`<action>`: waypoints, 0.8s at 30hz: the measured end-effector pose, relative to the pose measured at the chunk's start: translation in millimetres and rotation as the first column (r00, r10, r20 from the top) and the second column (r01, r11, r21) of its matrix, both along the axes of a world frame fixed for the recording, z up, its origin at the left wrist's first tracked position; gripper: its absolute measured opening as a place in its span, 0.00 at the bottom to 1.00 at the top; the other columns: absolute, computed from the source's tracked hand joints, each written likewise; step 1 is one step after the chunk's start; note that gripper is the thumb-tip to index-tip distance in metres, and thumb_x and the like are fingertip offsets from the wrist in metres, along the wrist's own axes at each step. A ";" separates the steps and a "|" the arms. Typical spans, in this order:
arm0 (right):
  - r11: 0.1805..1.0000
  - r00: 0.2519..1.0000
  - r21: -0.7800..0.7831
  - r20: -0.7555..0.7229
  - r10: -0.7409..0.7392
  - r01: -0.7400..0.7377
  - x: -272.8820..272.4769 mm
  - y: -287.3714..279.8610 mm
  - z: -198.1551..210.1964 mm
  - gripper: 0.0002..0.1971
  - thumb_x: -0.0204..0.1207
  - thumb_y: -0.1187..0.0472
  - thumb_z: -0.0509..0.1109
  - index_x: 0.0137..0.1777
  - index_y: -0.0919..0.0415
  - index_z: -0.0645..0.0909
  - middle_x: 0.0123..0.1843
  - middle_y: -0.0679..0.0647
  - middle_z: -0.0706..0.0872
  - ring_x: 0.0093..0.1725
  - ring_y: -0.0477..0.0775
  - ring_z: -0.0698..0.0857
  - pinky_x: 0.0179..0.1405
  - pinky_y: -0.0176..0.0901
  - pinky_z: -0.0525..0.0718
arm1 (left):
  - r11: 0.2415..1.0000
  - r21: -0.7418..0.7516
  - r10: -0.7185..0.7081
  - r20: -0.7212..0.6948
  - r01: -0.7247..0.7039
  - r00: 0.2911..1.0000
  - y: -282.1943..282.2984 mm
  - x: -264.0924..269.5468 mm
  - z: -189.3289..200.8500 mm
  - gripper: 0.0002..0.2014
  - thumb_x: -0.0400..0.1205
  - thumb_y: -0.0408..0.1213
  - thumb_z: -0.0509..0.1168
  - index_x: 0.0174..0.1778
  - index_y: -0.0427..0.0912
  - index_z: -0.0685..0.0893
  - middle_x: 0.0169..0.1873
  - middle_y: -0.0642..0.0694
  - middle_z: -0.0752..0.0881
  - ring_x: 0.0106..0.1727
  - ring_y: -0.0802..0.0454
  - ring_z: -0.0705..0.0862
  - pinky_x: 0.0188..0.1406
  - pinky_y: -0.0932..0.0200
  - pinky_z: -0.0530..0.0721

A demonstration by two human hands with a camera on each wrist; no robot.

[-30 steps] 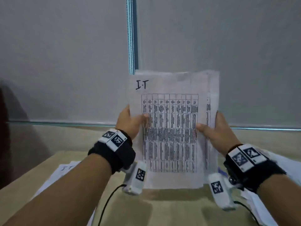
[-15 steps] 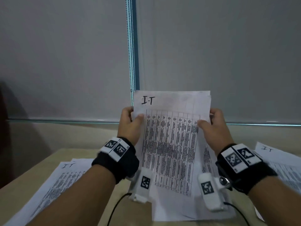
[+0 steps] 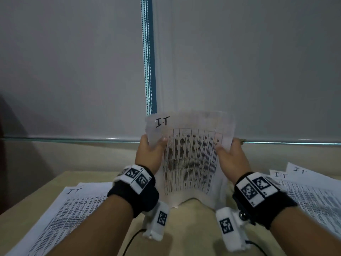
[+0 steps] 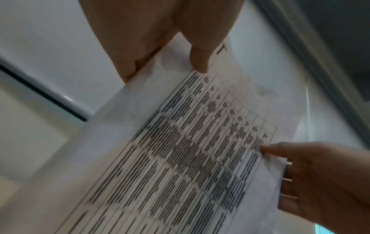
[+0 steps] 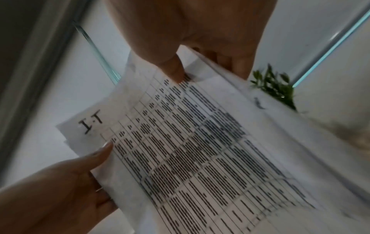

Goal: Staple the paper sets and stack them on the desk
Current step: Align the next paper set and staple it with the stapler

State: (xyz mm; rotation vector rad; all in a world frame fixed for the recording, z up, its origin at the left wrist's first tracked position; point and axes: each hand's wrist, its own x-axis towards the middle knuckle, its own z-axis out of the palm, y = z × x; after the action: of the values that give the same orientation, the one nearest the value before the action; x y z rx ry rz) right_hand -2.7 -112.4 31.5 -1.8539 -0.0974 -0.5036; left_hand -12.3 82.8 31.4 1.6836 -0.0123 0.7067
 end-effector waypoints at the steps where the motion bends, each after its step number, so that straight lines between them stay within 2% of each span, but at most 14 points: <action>1: 1.000 1.000 -0.004 -0.017 0.008 -0.008 0.8 -0.5 -5.1 0.16 0.83 0.57 0.60 0.68 0.59 0.70 0.60 0.53 0.82 0.58 0.54 0.81 0.53 0.39 0.70 | 1.000 0.010 0.015 -0.011 -0.015 1.000 0.5 1.3 -6.8 0.16 0.81 0.44 0.65 0.62 0.43 0.74 0.52 0.48 0.83 0.56 0.47 0.83 0.48 0.57 0.79; 3: 1.000 1.000 0.018 0.021 -0.005 0.004 1.9 -2.0 -2.7 0.10 0.83 0.58 0.59 0.63 0.57 0.72 0.59 0.53 0.82 0.53 0.52 0.79 0.52 0.40 0.71 | 0.998 0.019 0.060 0.054 -0.061 0.997 -0.3 1.8 -4.3 0.10 0.82 0.41 0.64 0.57 0.43 0.75 0.48 0.48 0.83 0.51 0.48 0.84 0.42 0.61 0.80; 6: 0.996 0.995 0.083 0.099 -0.017 0.009 2.3 -4.8 10.6 0.06 0.82 0.58 0.60 0.58 0.52 0.70 0.52 0.48 0.81 0.49 0.52 0.79 0.46 0.40 0.72 | 0.999 0.000 0.043 0.146 -0.043 0.988 -0.6 1.1 12.3 0.08 0.83 0.40 0.62 0.55 0.43 0.73 0.42 0.54 0.81 0.41 0.60 0.81 0.33 0.68 0.76; 9: 0.999 0.998 0.046 0.057 0.012 -0.014 0.4 -6.3 4.7 0.10 0.80 0.61 0.62 0.57 0.52 0.67 0.53 0.49 0.82 0.43 0.50 0.81 0.36 0.38 0.73 | 0.998 -0.033 -0.059 0.067 0.061 0.996 -2.8 -0.9 8.3 0.12 0.83 0.42 0.62 0.59 0.44 0.72 0.46 0.54 0.82 0.43 0.60 0.82 0.30 0.71 0.78; 11: 1.000 0.999 0.014 0.035 0.004 -0.005 0.4 -7.8 -6.0 0.10 0.79 0.64 0.62 0.57 0.52 0.68 0.52 0.49 0.83 0.41 0.45 0.80 0.34 0.36 0.72 | 0.998 -0.004 -0.056 0.021 0.056 0.998 -4.0 0.0 -1.7 0.10 0.83 0.42 0.61 0.58 0.44 0.73 0.49 0.49 0.83 0.44 0.57 0.83 0.32 0.69 0.78; 13: 0.999 0.998 0.031 0.062 -0.013 0.011 0.3 -9.5 -6.9 0.11 0.78 0.66 0.61 0.56 0.52 0.70 0.47 0.45 0.83 0.39 0.43 0.79 0.30 0.35 0.71 | 1.000 0.005 -0.028 0.077 0.027 0.997 -3.9 2.2 -3.1 0.07 0.83 0.38 0.61 0.55 0.43 0.73 0.49 0.47 0.84 0.44 0.59 0.83 0.31 0.70 0.79; 15: 0.998 0.994 0.054 0.111 -0.020 0.014 -0.8 -10.7 -0.4 0.12 0.78 0.67 0.62 0.57 0.52 0.70 0.42 0.39 0.80 0.36 0.41 0.79 0.27 0.32 0.73 | 0.999 -0.021 -0.033 0.141 0.036 0.990 -3.6 4.1 1.5 0.06 0.83 0.34 0.62 0.55 0.42 0.73 0.46 0.50 0.84 0.43 0.62 0.82 0.28 0.76 0.80; 17: 0.995 0.993 0.103 0.121 -0.005 -0.008 -1.5 -11.3 2.9 0.14 0.78 0.68 0.63 0.61 0.54 0.70 0.42 0.39 0.80 0.36 0.37 0.78 0.27 0.30 0.73 | 0.996 -0.041 -0.073 0.143 0.079 0.987 -6.2 4.7 1.7 0.07 0.83 0.34 0.62 0.55 0.42 0.72 0.44 0.53 0.83 0.43 0.63 0.82 0.28 0.77 0.81; 19: 0.991 0.996 0.130 0.088 0.028 -0.039 -2.9 -9.5 -3.8 0.16 0.79 0.69 0.62 0.64 0.57 0.70 0.46 0.42 0.81 0.37 0.36 0.78 0.29 0.33 0.72 | 0.995 -0.018 -0.096 0.104 0.098 0.990 -11.2 4.4 -4.7 0.06 0.84 0.36 0.60 0.55 0.45 0.73 0.45 0.55 0.83 0.45 0.60 0.83 0.34 0.72 0.81; 21: 0.985 0.994 0.139 0.061 0.095 -0.103 -5.2 -5.4 -12.2 0.14 0.79 0.69 0.60 0.63 0.57 0.71 0.46 0.42 0.81 0.38 0.39 0.79 0.30 0.35 0.72 | 0.998 -0.004 -0.069 0.115 0.070 0.991 -15.5 5.3 -7.4 0.04 0.85 0.36 0.59 0.54 0.46 0.74 0.48 0.52 0.84 0.50 0.53 0.83 0.45 0.65 0.81; 22: 0.985 0.992 0.122 0.069 0.110 -0.117 -7.4 -3.2 -11.8 0.13 0.79 0.70 0.59 0.61 0.57 0.71 0.45 0.41 0.80 0.38 0.39 0.79 0.31 0.36 0.72 | 0.999 -0.005 -0.046 0.137 0.047 0.990 -15.6 6.9 -5.5 0.04 0.85 0.36 0.58 0.54 0.46 0.74 0.49 0.51 0.84 0.50 0.53 0.83 0.47 0.65 0.81; 23: 0.988 0.992 0.105 0.072 0.107 -0.114 -8.5 -2.3 -5.9 0.11 0.79 0.70 0.59 0.58 0.57 0.72 0.42 0.40 0.79 0.37 0.39 0.78 0.31 0.36 0.72 | 0.999 -0.010 -0.029 0.166 0.031 0.986 -15.1 8.2 -1.5 0.04 0.85 0.35 0.58 0.54 0.45 0.74 0.46 0.52 0.84 0.47 0.55 0.83 0.45 0.71 0.81; 24: 0.991 0.992 0.098 0.097 0.080 -0.089 -3.1 -5.9 0.9 0.10 0.77 0.69 0.59 0.54 0.56 0.72 0.40 0.41 0.79 0.36 0.40 0.77 0.31 0.38 0.72 | 1.000 -0.010 -0.017 0.185 0.019 0.983 -14.1 8.9 3.3 0.03 0.85 0.34 0.57 0.53 0.44 0.73 0.43 0.54 0.82 0.43 0.60 0.82 0.38 0.78 0.79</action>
State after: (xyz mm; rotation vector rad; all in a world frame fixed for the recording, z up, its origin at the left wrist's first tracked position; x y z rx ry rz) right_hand -5.8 -118.3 32.4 -1.7186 -0.2085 -0.5267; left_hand -3.4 68.7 34.7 1.5996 -0.1548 0.8460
